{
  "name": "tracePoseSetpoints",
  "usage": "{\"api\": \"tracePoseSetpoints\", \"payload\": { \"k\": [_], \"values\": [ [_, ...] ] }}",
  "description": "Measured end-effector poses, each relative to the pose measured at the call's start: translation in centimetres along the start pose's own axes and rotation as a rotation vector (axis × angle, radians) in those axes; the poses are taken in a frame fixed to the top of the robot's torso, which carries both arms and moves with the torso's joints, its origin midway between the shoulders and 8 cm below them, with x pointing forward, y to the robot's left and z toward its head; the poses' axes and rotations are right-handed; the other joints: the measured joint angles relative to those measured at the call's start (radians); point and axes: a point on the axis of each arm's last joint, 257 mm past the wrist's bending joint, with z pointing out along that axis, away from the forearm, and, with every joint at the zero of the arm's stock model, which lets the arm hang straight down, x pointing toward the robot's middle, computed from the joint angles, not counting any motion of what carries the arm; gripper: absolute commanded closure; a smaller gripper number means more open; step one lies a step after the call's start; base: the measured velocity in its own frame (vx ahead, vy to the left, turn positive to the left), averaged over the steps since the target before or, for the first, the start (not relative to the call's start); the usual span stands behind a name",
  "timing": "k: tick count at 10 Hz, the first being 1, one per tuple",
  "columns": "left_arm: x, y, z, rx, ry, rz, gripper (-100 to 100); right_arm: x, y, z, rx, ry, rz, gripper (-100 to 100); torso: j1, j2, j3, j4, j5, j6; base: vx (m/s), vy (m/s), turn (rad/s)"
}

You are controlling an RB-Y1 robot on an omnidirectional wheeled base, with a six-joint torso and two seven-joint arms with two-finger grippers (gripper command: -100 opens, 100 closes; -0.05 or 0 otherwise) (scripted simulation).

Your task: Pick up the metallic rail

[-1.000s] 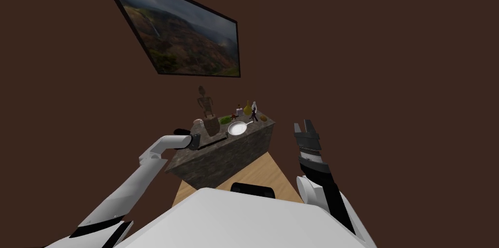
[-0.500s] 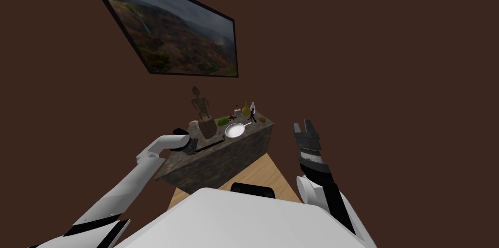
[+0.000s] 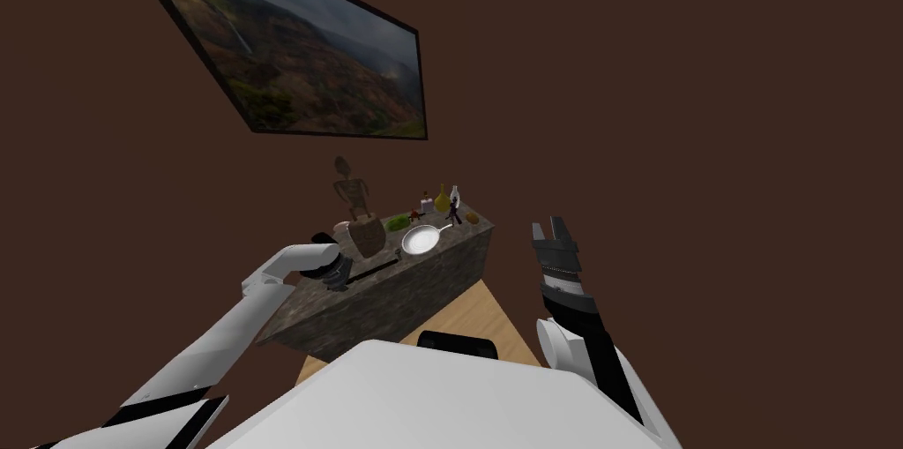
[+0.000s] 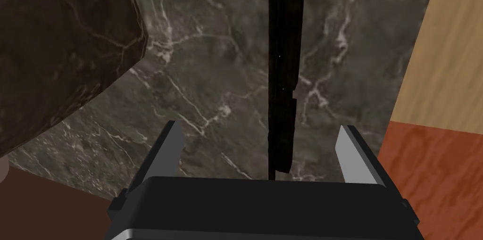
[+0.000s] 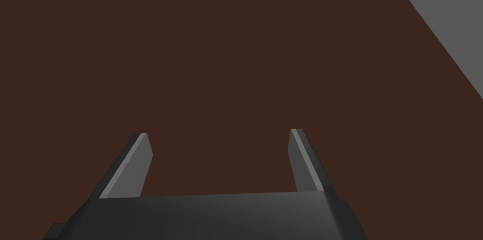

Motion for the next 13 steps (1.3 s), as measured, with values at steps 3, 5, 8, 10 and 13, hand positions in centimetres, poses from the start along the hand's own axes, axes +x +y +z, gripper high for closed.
{"api": "tracePoseSetpoints", "payload": {
  "k": [3,5,8,10,13],
  "values": [
    [-1.3,2.3,0.0,-0.103,-0.023,-0.019,-100,0.0,0.0,0.0,0.000,0.000,0.000,0,0.000,0.000,0.000,0.000,0.000,0.000,0.070,-0.024,-0.018],
    [-2.1,3.5,-0.3,-0.166,-0.038,-0.029,-100,0.0,0.0,0.0,0.000,0.000,0.000,0,0.000,0.001,0.000,0.000,0.000,0.000,0.055,-0.028,-0.018],
    [-3.2,5.4,-0.8,-0.259,-0.061,-0.041,-100,0.0,0.0,0.0,0.000,0.000,0.000,0,0.000,0.000,0.000,0.000,0.000,0.000,0.078,-0.022,-0.025],
    [-4.2,6.9,-1.2,-0.326,-0.080,-0.049,-100,0.0,0.0,0.0,0.000,0.000,0.000,0,0.000,-0.001,-0.001,0.000,0.000,0.000,0.087,-0.010,-0.017],
    [-4.7,7.9,-1.7,-0.374,-0.096,-0.052,0,0.0,0.0,0.0,0.000,0.000,0.000,0,0.002,0.002,0.001,0.000,0.001,0.000,0.038,0.009,-0.006]
  ]
}}
